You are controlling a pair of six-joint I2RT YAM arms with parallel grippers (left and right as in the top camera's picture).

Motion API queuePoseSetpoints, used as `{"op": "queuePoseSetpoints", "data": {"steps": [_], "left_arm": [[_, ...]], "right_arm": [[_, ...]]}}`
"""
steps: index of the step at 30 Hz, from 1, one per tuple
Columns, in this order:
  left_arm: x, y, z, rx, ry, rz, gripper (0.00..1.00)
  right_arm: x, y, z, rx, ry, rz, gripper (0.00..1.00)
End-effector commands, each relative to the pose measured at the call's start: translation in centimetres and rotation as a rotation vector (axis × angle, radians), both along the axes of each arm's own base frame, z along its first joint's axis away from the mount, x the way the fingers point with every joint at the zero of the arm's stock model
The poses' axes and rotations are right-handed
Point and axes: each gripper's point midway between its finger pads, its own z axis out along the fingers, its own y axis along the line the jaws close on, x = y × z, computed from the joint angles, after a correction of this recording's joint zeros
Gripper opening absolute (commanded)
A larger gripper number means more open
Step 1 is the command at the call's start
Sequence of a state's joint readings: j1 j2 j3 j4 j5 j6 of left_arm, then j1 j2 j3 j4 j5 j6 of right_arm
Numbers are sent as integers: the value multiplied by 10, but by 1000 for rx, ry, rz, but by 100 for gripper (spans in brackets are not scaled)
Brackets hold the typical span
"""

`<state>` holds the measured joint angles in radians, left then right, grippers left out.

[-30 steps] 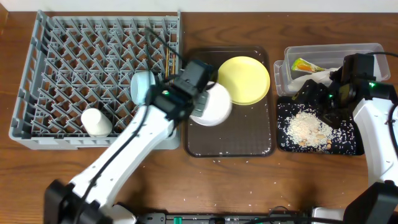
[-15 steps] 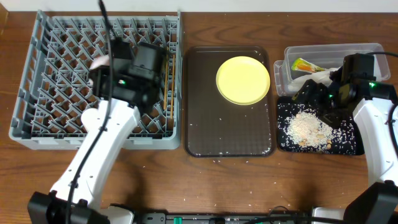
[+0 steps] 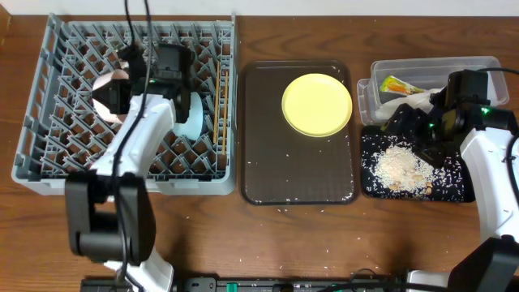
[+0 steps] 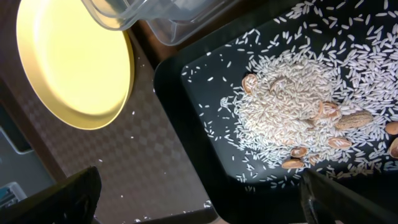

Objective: Sort waste into correct bins and load items into the dishwasher
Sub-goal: 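Lift the white bowl with the left gripper toward the rack, then lower the white bowl into the rack beside the blue bowl and release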

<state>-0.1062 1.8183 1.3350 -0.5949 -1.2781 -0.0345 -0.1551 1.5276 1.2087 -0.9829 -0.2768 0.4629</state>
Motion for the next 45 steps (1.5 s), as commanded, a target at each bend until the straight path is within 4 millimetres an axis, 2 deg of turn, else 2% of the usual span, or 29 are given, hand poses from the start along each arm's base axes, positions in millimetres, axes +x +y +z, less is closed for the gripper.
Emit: {"op": "queuePoseSetpoints", "data": {"steps": [1, 17, 21, 30, 34, 38, 42, 45], "left_arm": [[2, 5, 3, 124, 6, 55, 7], [11, 3, -16, 80, 5, 37, 8], [14, 2, -28, 83, 31, 35, 7], [22, -17, -36, 54, 39, -21, 8], [25, -27, -39, 41, 40, -50, 16], [28, -37, -43, 15, 44, -80, 37], [35, -55, -67, -173, 77, -169, 44], [37, -70, -72, -328, 67, -234, 47]], "right_arm": [[0, -1, 2, -6, -7, 6, 99], [0, -1, 2, -6, -7, 6, 99], [0, -1, 2, -6, -7, 6, 99], [0, -1, 2, -6, -7, 6, 99], [0, -1, 2, -6, -7, 7, 99], [0, -1, 2, -6, -7, 6, 99], [0, -1, 2, -6, -7, 6, 99], [0, -1, 2, -6, -7, 6, 99]]}}
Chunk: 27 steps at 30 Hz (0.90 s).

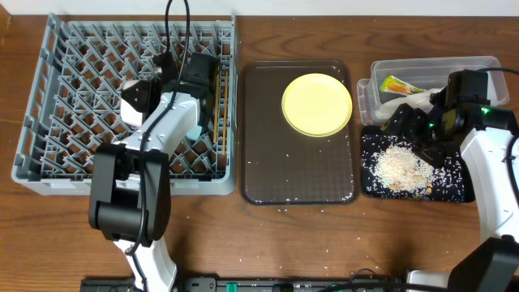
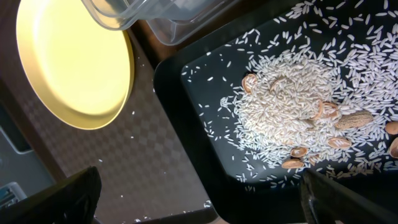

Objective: Sort waste into correct bins and load items into the dishwasher
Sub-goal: 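Lower the white bowl into the rack beside the blue bowl and release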

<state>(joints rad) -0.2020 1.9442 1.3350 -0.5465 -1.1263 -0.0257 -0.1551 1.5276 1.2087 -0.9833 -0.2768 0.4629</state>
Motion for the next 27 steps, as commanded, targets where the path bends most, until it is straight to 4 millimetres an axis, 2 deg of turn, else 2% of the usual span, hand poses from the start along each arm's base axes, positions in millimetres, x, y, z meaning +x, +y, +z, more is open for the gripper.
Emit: {"op": "queuePoseSetpoints", "data": {"steps": [1, 2, 6, 8, 11, 12, 14, 15, 21, 27], "left_arm": [[8, -25, -2, -261, -44, -87, 48], [11, -39, 3, -373, -70, -136, 48], [12, -64, 18, -551, -110, -227, 48], [9, -79, 30, -653, -139, -271, 53], [4, -107, 35, -820, -127, -354, 51], [2, -115, 34, -870, -123, -365, 46], [-3, -128, 30, -959, -107, -372, 19], [-4, -129, 28, -972, -107, -356, 8], [-3, -121, -1, -938, -47, -292, 8], [-3, -124, -31, -953, 18, -258, 8]], "right_arm": [[0, -1, 2, -6, -7, 6, 99], [0, -1, 2, -6, -7, 6, 99], [0, -1, 2, -6, -7, 6, 99], [0, -1, 2, -6, -7, 6, 99], [0, -1, 2, -6, -7, 6, 99], [0, 0, 2, -6, -7, 7, 99], [0, -1, 2, -6, -7, 6, 99], [0, -1, 2, -6, -7, 6, 99], [0, -1, 2, -6, -7, 6, 99], [0, -1, 2, -6, -7, 6, 99]]}}
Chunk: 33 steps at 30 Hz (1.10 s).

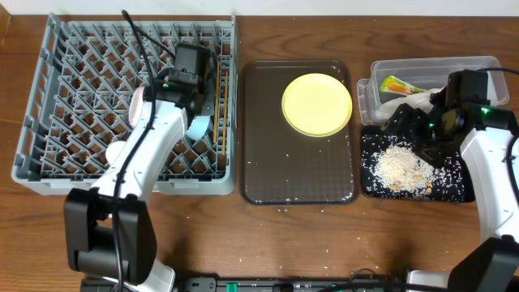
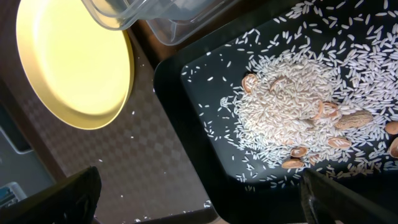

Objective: Sort waste into correct bins and load items into the dishwasher
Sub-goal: 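Lower the white bowl into the rack beside the blue bowl and release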

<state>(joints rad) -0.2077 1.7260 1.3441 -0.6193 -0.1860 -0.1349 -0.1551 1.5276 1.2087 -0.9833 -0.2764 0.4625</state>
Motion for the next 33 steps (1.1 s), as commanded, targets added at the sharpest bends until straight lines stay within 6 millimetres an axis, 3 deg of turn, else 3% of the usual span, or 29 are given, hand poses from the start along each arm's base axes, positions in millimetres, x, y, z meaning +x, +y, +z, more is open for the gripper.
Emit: {"op": "queuePoseSetpoints", "data": {"steps": [1, 5, 7, 14, 23, 28, 30, 33], "left_arm": [[-5, -6, -23, -48, 72, 3, 8], [-8, -36, -24, -202, 98, -73, 8], [-9, -40, -20, -226, 92, -82, 8], [-15, -33, 34, -218, -30, -81, 8], [-19, 34, 37, -23, -40, 114, 12], [-16, 111, 38, -27, -79, 339, 8], [-17, 125, 34, -26, -72, 372, 8], [-15, 126, 20, -44, -25, 317, 8]], "right_arm": [[0, -1, 2, -6, -7, 6, 99], [0, -1, 2, -6, -7, 6, 99], [0, -1, 2, -6, -7, 6, 99], [0, -1, 2, -6, -7, 6, 99], [0, -1, 2, -6, -7, 6, 99], [0, -1, 2, -6, -7, 6, 99], [0, -1, 2, -6, -7, 6, 99], [0, 0, 2, -6, -7, 6, 99]]}}
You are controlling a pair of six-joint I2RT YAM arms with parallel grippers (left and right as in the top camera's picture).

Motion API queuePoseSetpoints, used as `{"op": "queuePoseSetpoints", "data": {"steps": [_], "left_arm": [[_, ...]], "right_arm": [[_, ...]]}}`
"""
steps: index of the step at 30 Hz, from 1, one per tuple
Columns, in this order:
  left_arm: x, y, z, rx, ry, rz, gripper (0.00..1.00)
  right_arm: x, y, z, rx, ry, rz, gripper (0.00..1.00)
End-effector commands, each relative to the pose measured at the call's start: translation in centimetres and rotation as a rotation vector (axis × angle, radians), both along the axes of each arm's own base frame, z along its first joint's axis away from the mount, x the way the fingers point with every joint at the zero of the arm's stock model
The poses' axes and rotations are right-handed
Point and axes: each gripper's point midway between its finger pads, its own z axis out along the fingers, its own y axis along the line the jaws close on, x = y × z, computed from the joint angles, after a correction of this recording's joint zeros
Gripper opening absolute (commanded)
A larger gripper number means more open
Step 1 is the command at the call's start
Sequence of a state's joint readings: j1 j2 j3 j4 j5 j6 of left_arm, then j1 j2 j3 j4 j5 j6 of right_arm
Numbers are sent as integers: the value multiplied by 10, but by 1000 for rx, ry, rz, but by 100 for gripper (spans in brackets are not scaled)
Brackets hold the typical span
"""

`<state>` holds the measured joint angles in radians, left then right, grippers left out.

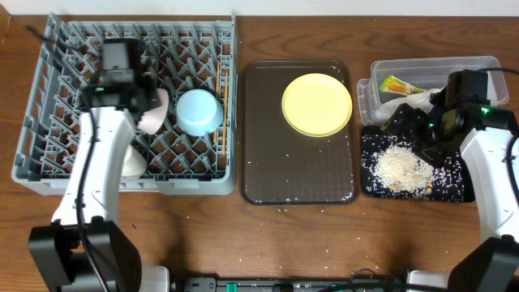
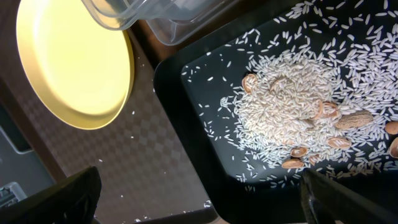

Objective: Sort waste into correct bins and load items into the dishwasher
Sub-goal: 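Lower the white bowl into the rack beside the blue bowl and release, then move the left gripper back toward the brown tray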

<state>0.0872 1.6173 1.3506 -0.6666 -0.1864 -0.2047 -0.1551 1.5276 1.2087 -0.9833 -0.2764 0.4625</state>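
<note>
A grey dish rack (image 1: 49,162) fills the table's left side. A light blue bowl (image 1: 199,111) sits in it, mouth up. A pink cup (image 1: 156,113) lies just left of the bowl, against the tip of my left gripper (image 1: 146,104); its jaws are hidden under the wrist. A yellow plate (image 1: 317,104) rests on the brown tray (image 1: 296,174). My right gripper (image 2: 205,208) hangs open and empty over the near-left corner of the black bin (image 2: 205,93), which holds rice (image 2: 286,99) and nuts.
A pale cream item (image 1: 134,160) lies in the rack near its front. A clear bin (image 1: 381,77) with a yellow wrapper (image 1: 401,84) stands behind the black bin (image 1: 454,191). Loose rice grains dot the brown tray and the table in front of it.
My left arm has gone from the rack's right side to its left half. The blue bowl now shows uncovered, and the pink cup lies beside it. My right arm has not moved.
My left arm was over the rack's middle with something pink at its tip and the blue bowl under it. It then stood further right, partly covering the bowl. Now it is at the left, bowl and cup side by side. The right gripper stayed open over the black bin.
</note>
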Motion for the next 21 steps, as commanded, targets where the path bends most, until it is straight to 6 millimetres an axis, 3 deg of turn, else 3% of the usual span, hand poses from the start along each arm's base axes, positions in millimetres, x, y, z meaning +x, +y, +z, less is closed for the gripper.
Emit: {"op": "queuePoseSetpoints", "data": {"steps": [1, 7, 15, 21], "left_arm": [[2, 1, -25, -18, 73, -63, 8], [4, -1, -57, -28, 152, -94, 8], [8, -49, -57, -273, 118, -231, 8], [2, -57, -53, -308, 124, -248, 8]], "right_arm": [[0, 0, 2, -6, -7, 6, 99], [0, -1, 2, -6, -7, 6, 99], [0, 0, 2, -6, -7, 6, 99], [0, -1, 2, -6, -7, 6, 99]]}}
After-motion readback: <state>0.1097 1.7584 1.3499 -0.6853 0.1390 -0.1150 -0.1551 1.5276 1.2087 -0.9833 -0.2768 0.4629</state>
